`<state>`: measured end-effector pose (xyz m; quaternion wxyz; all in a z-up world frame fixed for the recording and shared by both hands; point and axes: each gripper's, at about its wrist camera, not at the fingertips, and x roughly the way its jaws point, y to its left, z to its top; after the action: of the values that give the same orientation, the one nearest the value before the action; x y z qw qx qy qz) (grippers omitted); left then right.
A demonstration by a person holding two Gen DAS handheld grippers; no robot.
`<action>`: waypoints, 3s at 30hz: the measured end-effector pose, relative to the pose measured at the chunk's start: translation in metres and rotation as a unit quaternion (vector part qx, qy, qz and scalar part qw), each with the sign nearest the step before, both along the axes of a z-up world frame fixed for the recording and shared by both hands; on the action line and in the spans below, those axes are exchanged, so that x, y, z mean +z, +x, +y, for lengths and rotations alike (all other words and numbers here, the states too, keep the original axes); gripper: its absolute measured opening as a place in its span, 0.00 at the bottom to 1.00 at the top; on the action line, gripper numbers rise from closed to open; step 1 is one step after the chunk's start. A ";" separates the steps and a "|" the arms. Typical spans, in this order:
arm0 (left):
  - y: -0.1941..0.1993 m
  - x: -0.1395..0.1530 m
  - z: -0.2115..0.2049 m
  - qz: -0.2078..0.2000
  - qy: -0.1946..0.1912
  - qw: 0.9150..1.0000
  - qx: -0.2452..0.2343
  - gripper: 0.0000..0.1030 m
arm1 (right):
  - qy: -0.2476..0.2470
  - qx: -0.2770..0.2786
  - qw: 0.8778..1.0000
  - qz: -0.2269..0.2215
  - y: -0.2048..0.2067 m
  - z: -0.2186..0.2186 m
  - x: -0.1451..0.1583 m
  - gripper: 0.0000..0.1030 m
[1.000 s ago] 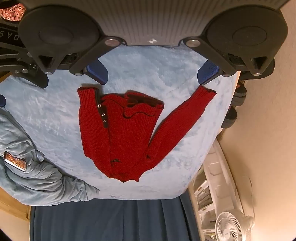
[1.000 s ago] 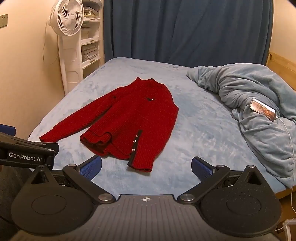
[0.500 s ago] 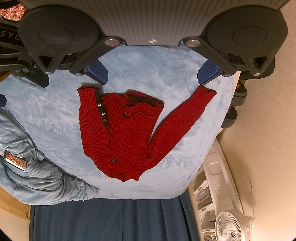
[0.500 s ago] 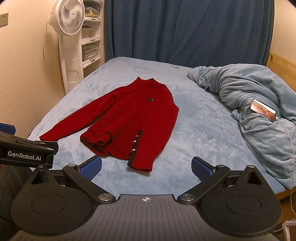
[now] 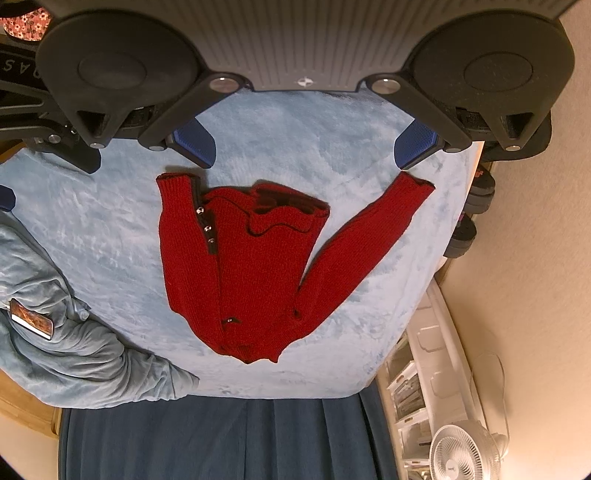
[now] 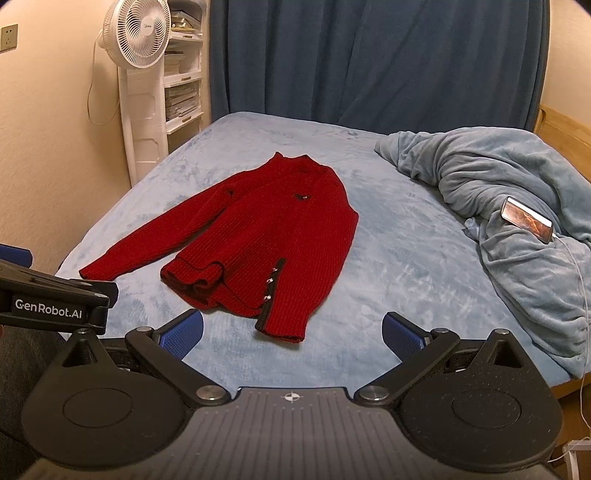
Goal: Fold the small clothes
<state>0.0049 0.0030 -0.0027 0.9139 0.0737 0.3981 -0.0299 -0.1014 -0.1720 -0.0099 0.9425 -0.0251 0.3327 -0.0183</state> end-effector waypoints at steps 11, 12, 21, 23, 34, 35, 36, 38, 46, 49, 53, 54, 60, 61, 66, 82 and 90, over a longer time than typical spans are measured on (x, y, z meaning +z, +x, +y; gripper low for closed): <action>0.000 -0.005 -0.001 0.008 -0.006 1.000 -0.002 1.00 | 0.001 -0.002 1.000 0.007 0.001 -0.001 -0.007 0.99; 0.001 -0.006 -0.001 0.008 -0.007 1.000 -0.002 1.00 | 0.001 -0.002 1.000 0.007 0.002 -0.001 -0.007 0.99; 0.002 -0.007 -0.003 0.011 -0.009 1.000 -0.001 1.00 | -0.002 0.003 1.000 0.013 0.003 0.001 -0.007 0.99; 0.003 -0.008 -0.002 0.013 -0.010 1.000 -0.001 1.00 | -0.002 0.002 1.000 0.013 0.002 0.001 -0.007 0.99; 0.003 -0.008 -0.002 0.013 -0.011 1.000 -0.001 1.00 | -0.001 0.002 1.000 0.012 0.003 0.001 -0.007 0.99; 0.003 -0.008 -0.001 0.013 -0.011 1.000 -0.001 1.00 | -0.001 0.002 1.000 0.013 0.003 0.001 -0.007 0.99; 0.003 -0.008 -0.001 0.013 -0.011 1.000 -0.001 1.00 | -0.001 0.002 1.000 0.013 0.003 0.001 -0.007 0.99; 0.003 -0.008 -0.002 0.014 -0.011 1.000 -0.001 1.00 | -0.001 0.002 1.000 0.013 0.003 0.001 -0.007 0.99; 0.003 -0.008 -0.002 0.014 -0.011 1.000 -0.001 1.00 | -0.001 0.002 1.000 0.013 0.003 0.001 -0.007 0.99; 0.003 -0.008 -0.001 0.014 -0.011 1.000 -0.001 1.00 | -0.001 0.002 1.000 0.013 0.003 0.001 -0.007 0.99; 0.003 -0.011 0.000 0.017 -0.012 1.000 0.000 1.00 | 0.001 0.002 1.000 0.016 0.005 0.002 -0.011 0.99; 0.004 -0.011 0.002 0.018 -0.012 1.000 0.001 1.00 | 0.002 0.002 1.000 0.017 0.006 0.002 -0.013 0.99; 0.023 -0.020 0.029 0.030 -0.019 0.998 0.045 1.00 | 0.024 -0.006 0.999 0.026 0.031 -0.008 -0.029 0.99; 0.028 -0.022 0.035 0.035 -0.019 0.998 0.055 1.00 | 0.029 -0.009 0.999 0.028 0.040 -0.011 -0.033 0.99; 0.049 -0.036 0.060 0.065 -0.009 0.993 0.098 1.00 | 0.036 -0.015 0.998 0.051 0.114 -0.021 -0.078 0.99; 0.112 -0.064 0.077 0.125 0.066 0.977 0.158 1.00 | -0.070 0.007 0.992 0.102 0.354 -0.112 -0.125 0.17; 0.149 -0.063 0.052 0.119 0.043 0.980 0.156 1.00 | -0.142 -0.174 0.974 -0.023 0.388 -0.251 -0.037 0.76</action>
<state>0.1542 0.0551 -0.0658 0.8495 0.0460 0.5112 0.1218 0.2868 -0.4226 -0.0471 0.9191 -0.1005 0.3042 -0.2295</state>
